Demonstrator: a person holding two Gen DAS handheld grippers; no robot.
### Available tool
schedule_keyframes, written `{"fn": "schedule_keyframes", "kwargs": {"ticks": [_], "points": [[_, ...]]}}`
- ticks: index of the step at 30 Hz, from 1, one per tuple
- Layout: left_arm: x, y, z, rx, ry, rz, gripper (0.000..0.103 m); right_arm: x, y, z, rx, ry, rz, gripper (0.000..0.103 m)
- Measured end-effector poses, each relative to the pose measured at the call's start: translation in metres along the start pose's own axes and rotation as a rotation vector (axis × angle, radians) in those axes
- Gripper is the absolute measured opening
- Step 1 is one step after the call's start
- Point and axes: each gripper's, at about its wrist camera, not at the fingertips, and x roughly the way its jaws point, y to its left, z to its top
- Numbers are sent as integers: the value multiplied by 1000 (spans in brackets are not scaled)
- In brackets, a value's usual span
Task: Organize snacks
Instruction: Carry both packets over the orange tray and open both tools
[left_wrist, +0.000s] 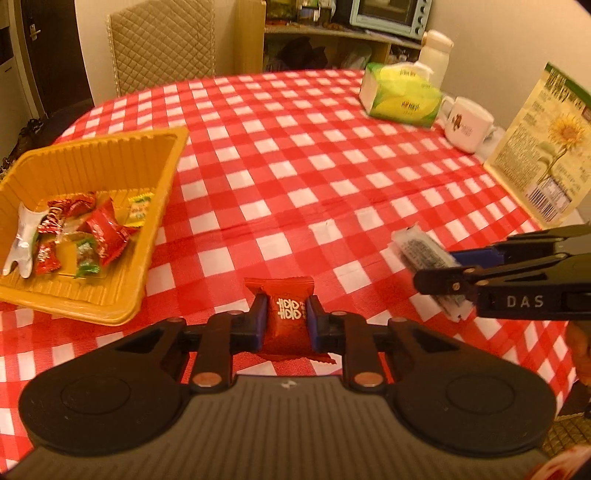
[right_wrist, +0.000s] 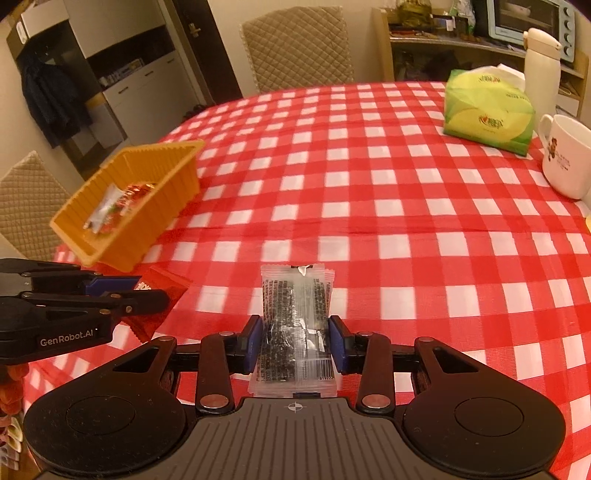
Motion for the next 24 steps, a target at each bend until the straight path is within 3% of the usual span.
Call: {"fn": "schedule_keyframes", "kwargs": {"ticks": [5, 13, 24], "points": [[-35, 16, -4, -34, -46, -4, 20, -11, 23, 6, -13, -17, 60, 39], [-84, 69, -10, -129, -104, 78, 20, -12, 70, 21, -51, -22, 166, 39], [-105, 149, 6, -205, -173, 182, 20, 17, 141, 61, -134, -47, 257, 39]]}}
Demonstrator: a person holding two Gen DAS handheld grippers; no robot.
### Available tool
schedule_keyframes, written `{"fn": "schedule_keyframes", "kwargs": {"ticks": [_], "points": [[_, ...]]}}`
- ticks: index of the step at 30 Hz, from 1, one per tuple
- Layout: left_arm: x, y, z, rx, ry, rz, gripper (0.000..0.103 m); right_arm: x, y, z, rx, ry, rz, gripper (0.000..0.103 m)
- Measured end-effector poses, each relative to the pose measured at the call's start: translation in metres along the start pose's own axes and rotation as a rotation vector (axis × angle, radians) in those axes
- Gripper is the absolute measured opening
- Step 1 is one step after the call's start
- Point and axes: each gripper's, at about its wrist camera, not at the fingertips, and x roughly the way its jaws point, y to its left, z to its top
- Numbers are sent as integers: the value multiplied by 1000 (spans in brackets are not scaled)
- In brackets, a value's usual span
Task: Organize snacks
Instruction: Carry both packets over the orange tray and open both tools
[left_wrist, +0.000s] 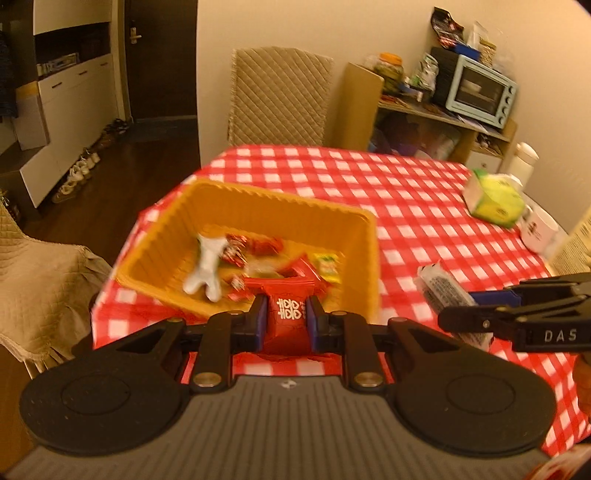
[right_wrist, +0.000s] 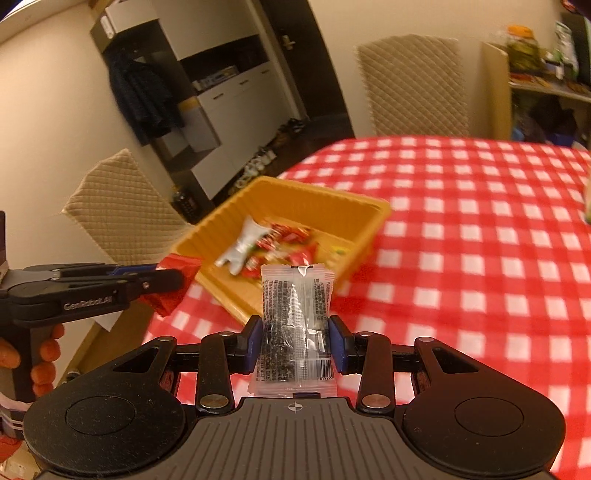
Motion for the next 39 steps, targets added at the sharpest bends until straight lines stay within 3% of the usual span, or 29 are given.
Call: {"fn": "schedule_keyframes", "kwargs": {"ticks": [6, 14, 28, 39], "points": [[20, 16, 26, 14, -23, -6, 20, 33, 15, 29, -18, -8, -4, 39], [58, 24, 42, 39, 6, -32, 20, 69, 12, 53, 10, -9, -47, 39], [106, 32, 41, 41, 92, -61, 20, 95, 4, 59, 54, 28, -83, 39], [103, 52, 40, 13, 101, -51, 25, 101, 3, 59, 69, 33, -99, 39]]}}
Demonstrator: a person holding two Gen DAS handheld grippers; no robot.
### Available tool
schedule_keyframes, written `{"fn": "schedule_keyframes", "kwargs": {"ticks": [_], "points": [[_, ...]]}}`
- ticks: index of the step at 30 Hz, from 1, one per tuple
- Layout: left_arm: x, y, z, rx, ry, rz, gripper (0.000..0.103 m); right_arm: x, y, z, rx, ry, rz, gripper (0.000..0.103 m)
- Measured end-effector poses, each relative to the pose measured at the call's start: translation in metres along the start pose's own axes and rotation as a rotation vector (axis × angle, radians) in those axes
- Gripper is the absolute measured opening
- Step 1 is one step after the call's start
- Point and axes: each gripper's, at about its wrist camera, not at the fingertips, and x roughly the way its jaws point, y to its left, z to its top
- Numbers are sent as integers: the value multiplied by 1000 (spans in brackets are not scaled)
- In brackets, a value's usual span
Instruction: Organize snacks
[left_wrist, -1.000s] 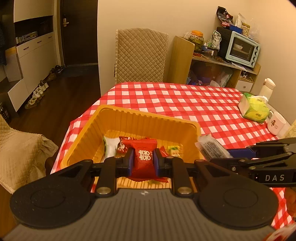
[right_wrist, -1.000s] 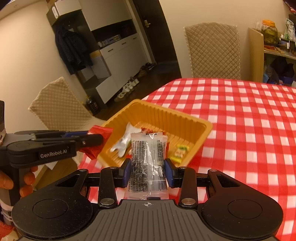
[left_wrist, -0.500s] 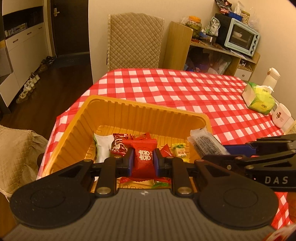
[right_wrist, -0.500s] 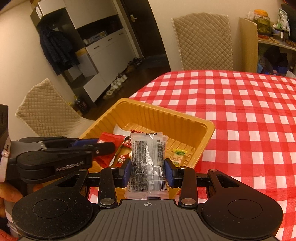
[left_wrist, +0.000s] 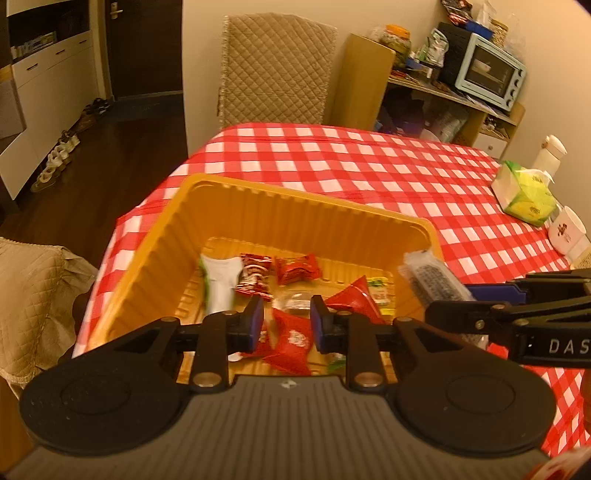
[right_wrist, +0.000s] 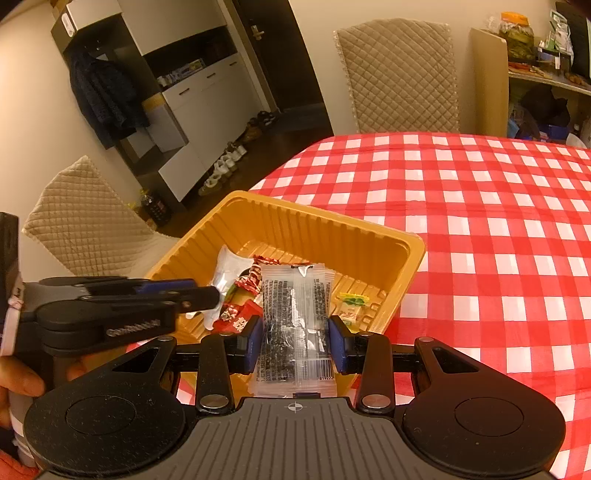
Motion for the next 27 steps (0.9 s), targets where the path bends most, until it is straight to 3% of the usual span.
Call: {"fn": "schedule_keyframes", "kwargs": {"ticks": [15, 21, 25, 27], "points": [[-14, 32, 2, -18, -13, 38, 42, 37, 16, 5, 8, 33, 10, 39], [-22, 35, 0, -14, -19, 41, 54, 45, 21, 12, 37, -23, 6, 40], [-31, 36, 0, -17, -32, 42, 61, 37, 20, 15, 98, -44, 3, 71], [-37, 35, -1, -22, -40, 44, 66, 29, 20, 14, 103, -56, -2, 73]]}}
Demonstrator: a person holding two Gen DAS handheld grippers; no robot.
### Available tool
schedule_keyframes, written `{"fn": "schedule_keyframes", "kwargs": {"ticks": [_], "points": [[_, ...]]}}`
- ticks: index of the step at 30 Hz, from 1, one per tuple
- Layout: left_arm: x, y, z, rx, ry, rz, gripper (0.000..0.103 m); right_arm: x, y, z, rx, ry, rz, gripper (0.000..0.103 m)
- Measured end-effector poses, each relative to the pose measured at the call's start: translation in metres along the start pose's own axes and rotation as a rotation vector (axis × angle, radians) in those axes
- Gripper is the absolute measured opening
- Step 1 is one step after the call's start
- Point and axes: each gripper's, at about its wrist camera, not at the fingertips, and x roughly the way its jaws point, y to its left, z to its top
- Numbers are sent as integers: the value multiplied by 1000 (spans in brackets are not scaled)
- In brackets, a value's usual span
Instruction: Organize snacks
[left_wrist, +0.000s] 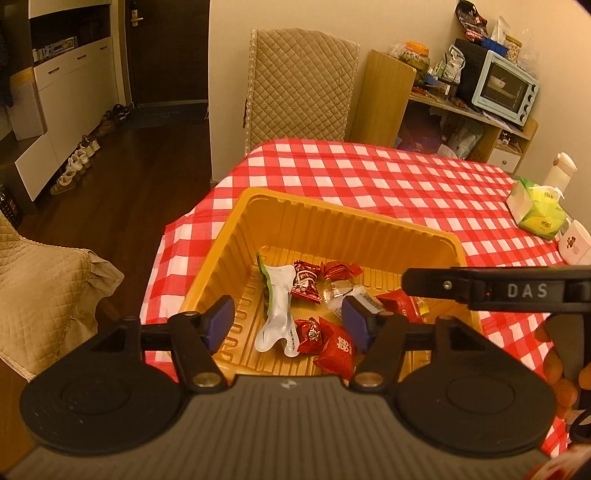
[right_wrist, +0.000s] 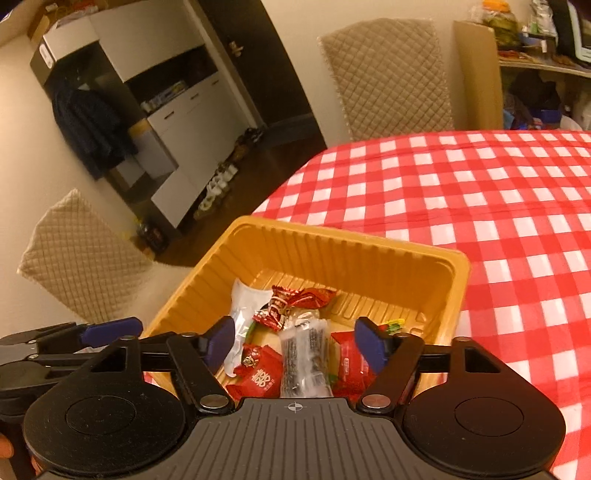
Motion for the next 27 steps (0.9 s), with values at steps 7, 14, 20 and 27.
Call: {"fn": "schedule_keyframes", "kwargs": {"ticks": [7, 14, 20, 27], "points": [[-26, -7, -9, -10, -7, 12, 74, -34, -6, -16, 12, 7, -20, 89], [-53, -27, -36, -26, 15, 40, 76, -75, -16, -46, 11, 25, -43, 96], [-82, -60, -63, -38, 16, 48, 77, -122, -25, -77, -22, 29, -64, 97], [-123, -110, -92, -20, 6, 2, 77, -179, -36, -112, -55, 17, -94, 97]]}}
